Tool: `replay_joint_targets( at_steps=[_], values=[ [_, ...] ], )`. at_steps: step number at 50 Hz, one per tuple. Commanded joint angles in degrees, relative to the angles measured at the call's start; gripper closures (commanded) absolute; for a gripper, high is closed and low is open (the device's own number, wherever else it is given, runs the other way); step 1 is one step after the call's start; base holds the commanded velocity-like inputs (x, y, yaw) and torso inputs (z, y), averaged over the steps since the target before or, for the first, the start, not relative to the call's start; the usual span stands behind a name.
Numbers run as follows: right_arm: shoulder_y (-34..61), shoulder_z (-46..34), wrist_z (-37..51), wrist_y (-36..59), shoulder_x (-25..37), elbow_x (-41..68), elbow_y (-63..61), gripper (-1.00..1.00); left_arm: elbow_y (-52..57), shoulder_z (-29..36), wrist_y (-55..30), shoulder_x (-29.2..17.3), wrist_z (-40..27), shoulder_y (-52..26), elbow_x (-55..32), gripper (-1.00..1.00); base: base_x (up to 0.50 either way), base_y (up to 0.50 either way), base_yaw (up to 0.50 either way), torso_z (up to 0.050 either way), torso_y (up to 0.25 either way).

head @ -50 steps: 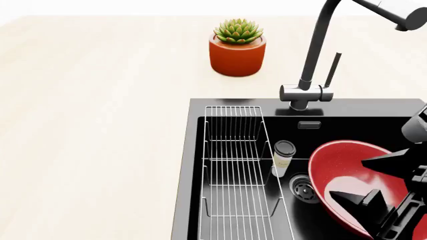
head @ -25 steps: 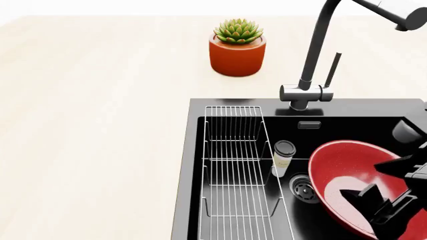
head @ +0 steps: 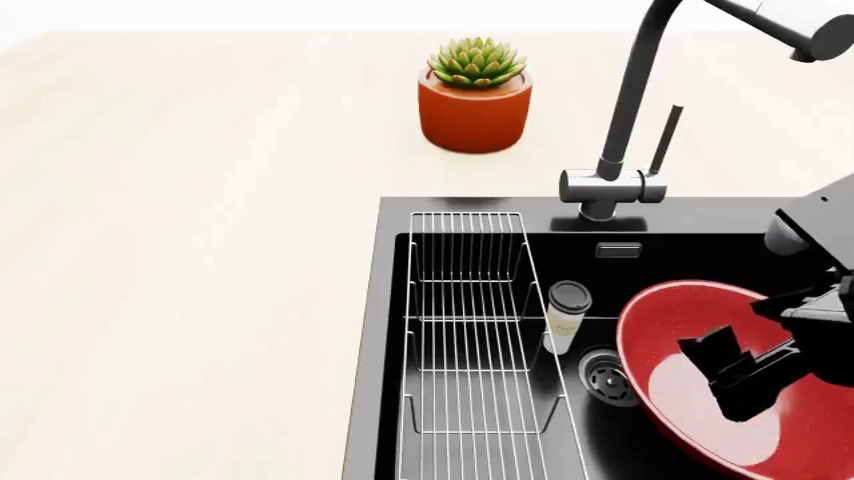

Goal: Pick the cup and bowl from the sink and place them on the counter for drying.

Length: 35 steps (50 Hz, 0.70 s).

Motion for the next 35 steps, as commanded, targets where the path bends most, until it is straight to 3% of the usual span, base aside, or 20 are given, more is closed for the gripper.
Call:
replay_joint_targets(
  at_steps=[1,35],
  values=[
    [-3.0,-1.3,-1.6,-5.0,-2.4,-5.9,2.0,-1.0,-0.2,0.4,0.2,-0.6,0.0,-0.3,-0.3,-1.0,0.0,0.0,0.0,0.0,0.0],
    [-15.9,-4.8,-3.1,-17.4,-7.3,-12.9,7.9,-1.0,-0.2,2.8,1.0,-0.4,-0.2,-1.3,-0.1,-1.0,0.0,0.0,0.0,0.0,0.0]
  ],
)
